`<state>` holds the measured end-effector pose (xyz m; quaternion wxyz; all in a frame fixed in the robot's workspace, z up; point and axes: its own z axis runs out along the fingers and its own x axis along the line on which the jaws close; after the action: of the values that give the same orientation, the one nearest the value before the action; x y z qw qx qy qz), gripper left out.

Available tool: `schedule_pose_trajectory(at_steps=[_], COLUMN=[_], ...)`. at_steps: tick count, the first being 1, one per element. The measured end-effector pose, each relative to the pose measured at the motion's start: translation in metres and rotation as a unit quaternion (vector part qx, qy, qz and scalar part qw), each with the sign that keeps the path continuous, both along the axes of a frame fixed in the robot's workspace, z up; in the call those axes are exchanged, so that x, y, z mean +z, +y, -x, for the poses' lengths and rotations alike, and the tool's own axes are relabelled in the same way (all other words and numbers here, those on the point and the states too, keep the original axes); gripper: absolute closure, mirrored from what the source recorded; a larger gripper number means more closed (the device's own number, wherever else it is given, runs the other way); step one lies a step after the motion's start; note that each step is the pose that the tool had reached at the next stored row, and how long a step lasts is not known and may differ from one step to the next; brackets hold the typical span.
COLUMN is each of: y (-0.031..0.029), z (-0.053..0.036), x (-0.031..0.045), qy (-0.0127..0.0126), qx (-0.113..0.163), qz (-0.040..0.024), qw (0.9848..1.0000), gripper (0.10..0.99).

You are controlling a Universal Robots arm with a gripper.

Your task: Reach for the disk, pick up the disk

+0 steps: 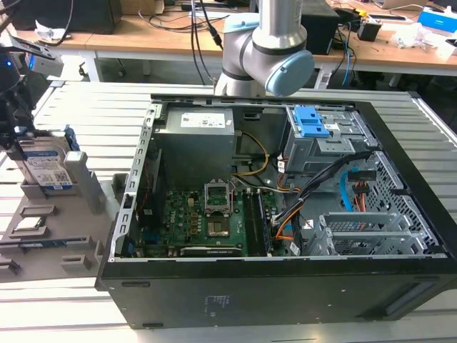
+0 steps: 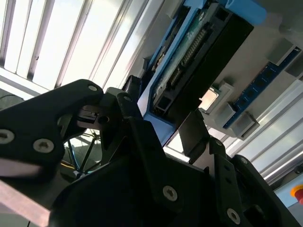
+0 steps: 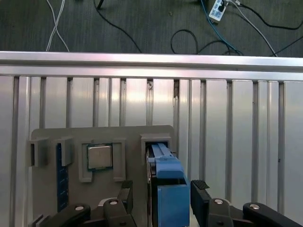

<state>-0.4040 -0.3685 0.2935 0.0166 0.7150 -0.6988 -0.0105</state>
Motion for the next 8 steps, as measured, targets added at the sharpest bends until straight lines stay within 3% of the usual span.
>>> schedule_pose_trajectory(at_steps=[3,8], y=[-0.0001,0.0000], z=[0.0000,0.0000], x=[-0.0044,-0.0050], qy=[0.0001,0.0001], qx=[0.000,0.000], qz=[0.0000,0.0000], qw=[1.0000,1.0000], gripper=[0.482,0.482])
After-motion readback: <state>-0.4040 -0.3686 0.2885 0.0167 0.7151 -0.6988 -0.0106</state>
